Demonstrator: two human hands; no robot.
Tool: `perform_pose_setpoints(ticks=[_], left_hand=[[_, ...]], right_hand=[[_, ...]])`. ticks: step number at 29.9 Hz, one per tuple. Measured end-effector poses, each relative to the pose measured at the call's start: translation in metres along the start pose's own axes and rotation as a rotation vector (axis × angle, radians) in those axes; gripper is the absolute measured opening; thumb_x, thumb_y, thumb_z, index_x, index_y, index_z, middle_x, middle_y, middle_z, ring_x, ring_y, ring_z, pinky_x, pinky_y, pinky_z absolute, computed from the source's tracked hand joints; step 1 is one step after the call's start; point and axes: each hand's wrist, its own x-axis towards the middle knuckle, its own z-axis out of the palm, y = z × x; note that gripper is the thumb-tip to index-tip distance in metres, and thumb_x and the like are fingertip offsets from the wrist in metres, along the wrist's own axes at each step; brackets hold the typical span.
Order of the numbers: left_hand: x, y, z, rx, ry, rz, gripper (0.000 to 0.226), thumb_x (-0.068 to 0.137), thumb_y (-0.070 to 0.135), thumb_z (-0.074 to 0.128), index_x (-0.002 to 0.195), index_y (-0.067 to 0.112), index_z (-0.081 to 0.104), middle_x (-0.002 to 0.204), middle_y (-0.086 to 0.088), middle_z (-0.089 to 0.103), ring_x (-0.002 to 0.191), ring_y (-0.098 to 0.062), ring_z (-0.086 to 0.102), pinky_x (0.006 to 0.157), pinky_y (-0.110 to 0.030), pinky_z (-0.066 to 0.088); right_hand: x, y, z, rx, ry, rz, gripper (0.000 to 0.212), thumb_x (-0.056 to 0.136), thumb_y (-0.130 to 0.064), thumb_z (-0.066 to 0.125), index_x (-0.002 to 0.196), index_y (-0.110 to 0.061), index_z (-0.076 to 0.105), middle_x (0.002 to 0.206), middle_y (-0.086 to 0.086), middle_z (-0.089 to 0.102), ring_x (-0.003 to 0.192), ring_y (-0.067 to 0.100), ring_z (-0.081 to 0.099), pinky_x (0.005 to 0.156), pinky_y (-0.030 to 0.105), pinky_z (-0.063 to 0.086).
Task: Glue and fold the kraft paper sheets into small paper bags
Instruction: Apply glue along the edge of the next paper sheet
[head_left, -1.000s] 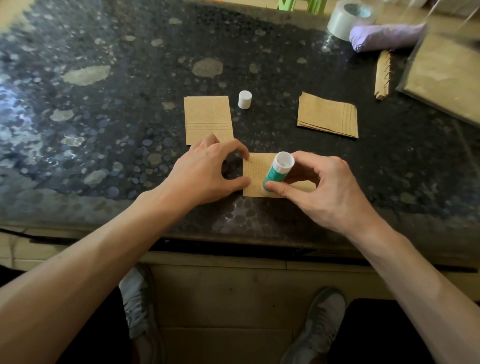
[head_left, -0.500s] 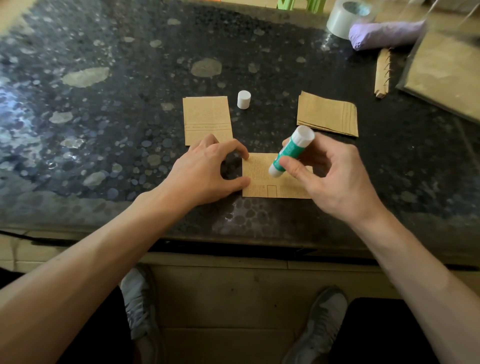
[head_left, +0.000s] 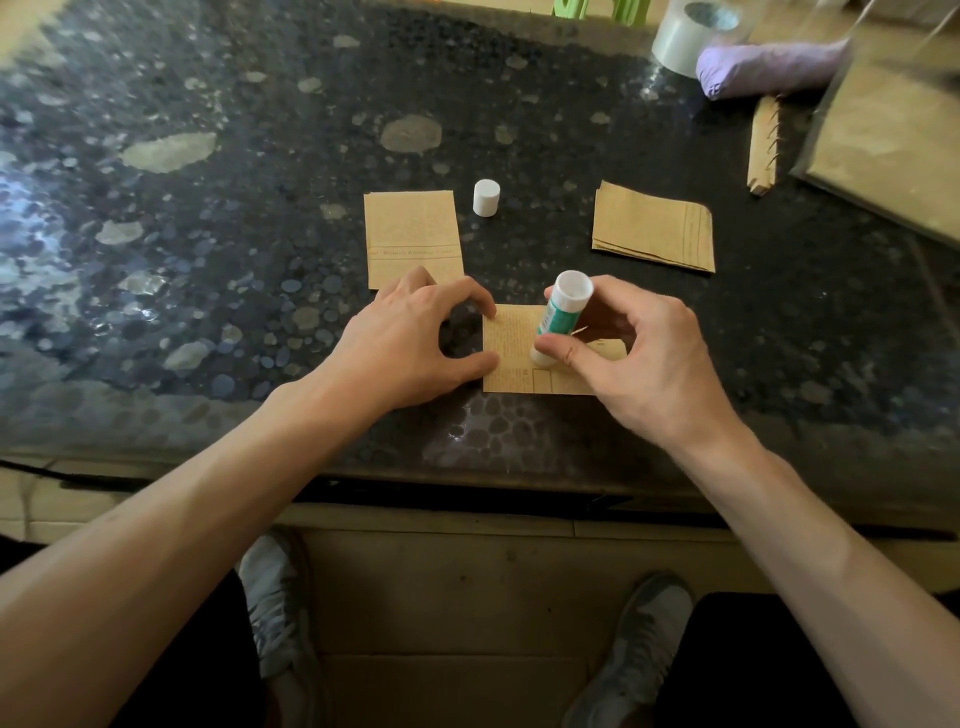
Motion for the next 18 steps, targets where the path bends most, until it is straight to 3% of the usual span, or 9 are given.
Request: perform_pose_setpoints(ticks=[10,16,18], left_hand=[[0.0007,-0.0004,0.0004,0.004,-0.002,-0.006,0.048,0.082,0.064,0.069,0.125,0.051,0.051,0.115,0.005,0.046,0.116,-0.018,0.050,0.086,-0.040,0.048],[0.0001,0.0000,0.0002,0.000,-0.001,-0.004,0.049,0.081,0.064,0.069,0.124,0.050,0.052,0.114,0.006,0.046,0.114,-0.017,0.049,0.087,-0.040,0.048],[0.0000,0.0000,-0.0001,-0.004,-0.004,-0.007,0.048,0.081,0.064,0.069,0.124,0.051,0.051,0.114,0.006,0.046,0.115,-0.018,0.049,0.088,-0.042,0.049]], right_hand=[[-0.0038,-0.0030,-0.0072,0.008,-0.152,0.007,0.031,0.095,-0.025,0.074,0.125,-0.026,0.068,0.119,-0.021,0.064,0.114,-0.003,0.058,0.084,-0.003,0.042],[-0.0066,-0.0032,-0.0104,0.002,-0.112,0.000,0.033,0.088,-0.036,0.080,0.119,-0.028,0.069,0.112,-0.022,0.066,0.105,-0.007,0.063,0.090,0.007,0.049],[-0.0078,-0.0033,-0.0108,0.003,-0.089,-0.008,0.032,0.087,-0.036,0.082,0.116,-0.028,0.070,0.107,-0.024,0.066,0.101,-0.011,0.063,0.087,0.004,0.048]])
